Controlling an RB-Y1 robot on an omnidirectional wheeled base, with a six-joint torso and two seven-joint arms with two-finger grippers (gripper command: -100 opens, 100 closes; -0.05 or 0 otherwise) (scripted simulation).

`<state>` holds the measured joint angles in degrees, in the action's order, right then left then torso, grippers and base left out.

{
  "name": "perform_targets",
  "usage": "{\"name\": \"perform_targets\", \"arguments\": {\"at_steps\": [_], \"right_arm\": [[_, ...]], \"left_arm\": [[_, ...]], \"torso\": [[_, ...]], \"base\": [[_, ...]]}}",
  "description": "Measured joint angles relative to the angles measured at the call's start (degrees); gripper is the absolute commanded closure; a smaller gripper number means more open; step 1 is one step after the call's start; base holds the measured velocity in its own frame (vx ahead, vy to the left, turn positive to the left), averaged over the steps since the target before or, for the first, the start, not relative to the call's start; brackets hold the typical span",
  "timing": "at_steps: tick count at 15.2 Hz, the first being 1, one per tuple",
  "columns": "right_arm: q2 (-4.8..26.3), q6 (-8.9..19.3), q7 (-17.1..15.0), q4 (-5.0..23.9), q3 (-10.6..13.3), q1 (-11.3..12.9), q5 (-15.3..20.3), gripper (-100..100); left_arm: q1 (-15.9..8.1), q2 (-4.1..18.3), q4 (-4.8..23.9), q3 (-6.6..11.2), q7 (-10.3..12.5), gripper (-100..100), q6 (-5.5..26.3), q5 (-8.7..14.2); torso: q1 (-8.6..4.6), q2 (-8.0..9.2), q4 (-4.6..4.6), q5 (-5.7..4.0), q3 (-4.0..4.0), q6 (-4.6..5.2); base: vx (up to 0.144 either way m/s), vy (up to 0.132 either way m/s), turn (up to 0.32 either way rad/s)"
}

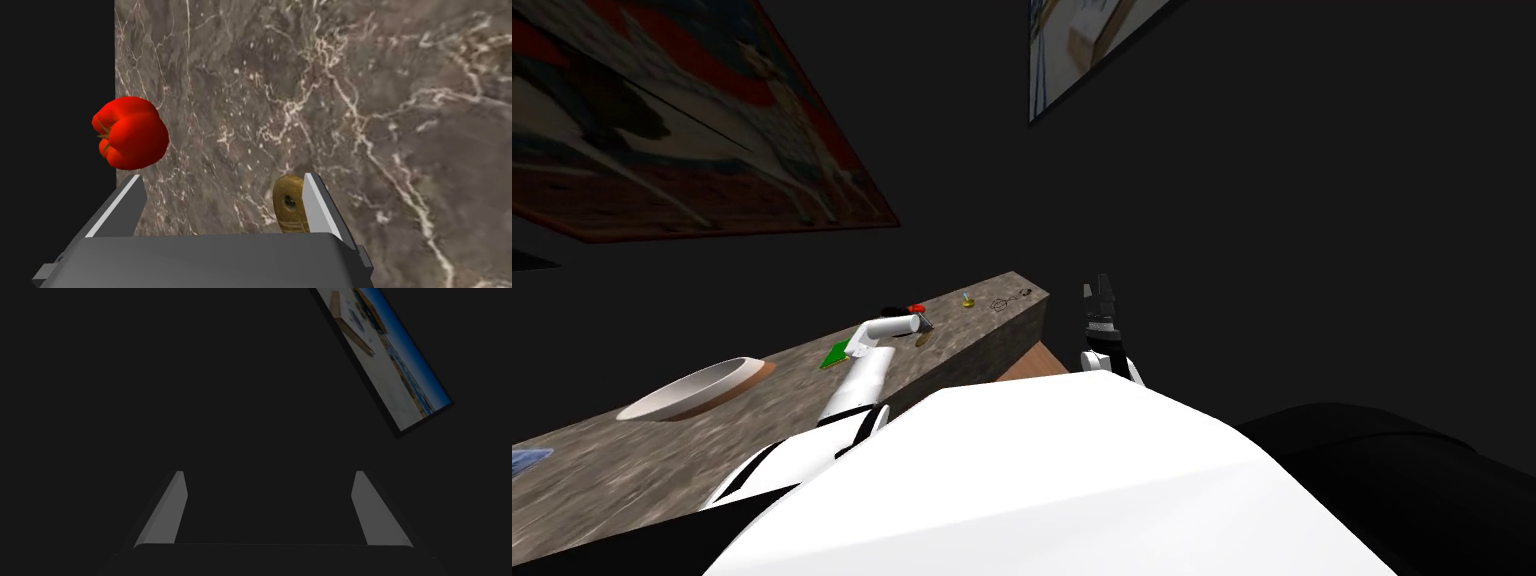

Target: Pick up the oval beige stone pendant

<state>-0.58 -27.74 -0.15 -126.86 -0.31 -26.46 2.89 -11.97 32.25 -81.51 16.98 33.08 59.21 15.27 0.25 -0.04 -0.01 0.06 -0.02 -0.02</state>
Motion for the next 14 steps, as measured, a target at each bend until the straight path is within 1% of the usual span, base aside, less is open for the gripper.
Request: {"name": "perform_targets", "arguments": {"at_steps": [1,5,7,8,10,11,13,14], "right_arm": [[0.0,0.0,0.0,0.0,0.0,0.0,0.0,0],[0.0,0.0,0.0,0.0,0.0,0.0,0.0,0],[0.0,0.0,0.0,0.0,0.0,0.0,0.0,0],[0.0,0.0,0.0,0.0,0.0,0.0,0.0,0],[0.0,0.0,0.0,0.0,0.0,0.0,0.0,0],[0.0,0.0,0.0,0.0,0.0,0.0,0.0,0],[0.0,0.0,0.0,0.0,0.0,0.0,0.0,0],[0.0,0.0,0.0,0.0,0.0,0.0,0.0,0]], "left_arm": [[-0.1,0.1,0.2,0.05,0.2,-100,0.8,0.1],[-2.5,1.4,3.3,0.81,2.4,-100,5.3,1.2],[-3.5,1.9,4.9,1.07,3.5,-100,7.6,1.6],[-3.5,2.0,4.9,1.17,3.7,-100,8.5,1.8],[-4.6,2.7,6.7,1.62,4.7,-100,10.7,2.4],[-5.0,2.8,7.1,1.69,5.1,-100,11.8,2.5],[-6.4,3.4,9.2,1.96,6.4,-100,14.1,3.0],[-6.7,3.6,9.9,2.05,6.7,-100,15.1,3.2]], "torso": [[-0.03,-0.02,0.00,0.00,-0.01,-0.03],[0.02,-0.02,0.00,0.00,-0.01,0.04],[0.03,0.01,0.00,0.01,0.01,-0.01],[-0.01,0.00,0.00,0.00,0.00,-0.03],[0.00,-0.01,0.00,0.00,0.00,0.03],[-0.01,-0.01,0.00,0.00,0.00,0.00],[0.06,0.02,0.00,0.01,0.01,0.02],[0.04,0.01,0.00,0.01,0.01,-0.02]], "base": [[-0.012,0.037,-0.162],[-0.020,0.051,-0.170],[-0.021,0.037,-0.027],[-0.017,0.036,-0.118],[-0.022,0.044,-0.144],[-0.027,0.054,-0.167],[-0.030,0.056,-0.110],[-0.008,0.026,0.003]]}}
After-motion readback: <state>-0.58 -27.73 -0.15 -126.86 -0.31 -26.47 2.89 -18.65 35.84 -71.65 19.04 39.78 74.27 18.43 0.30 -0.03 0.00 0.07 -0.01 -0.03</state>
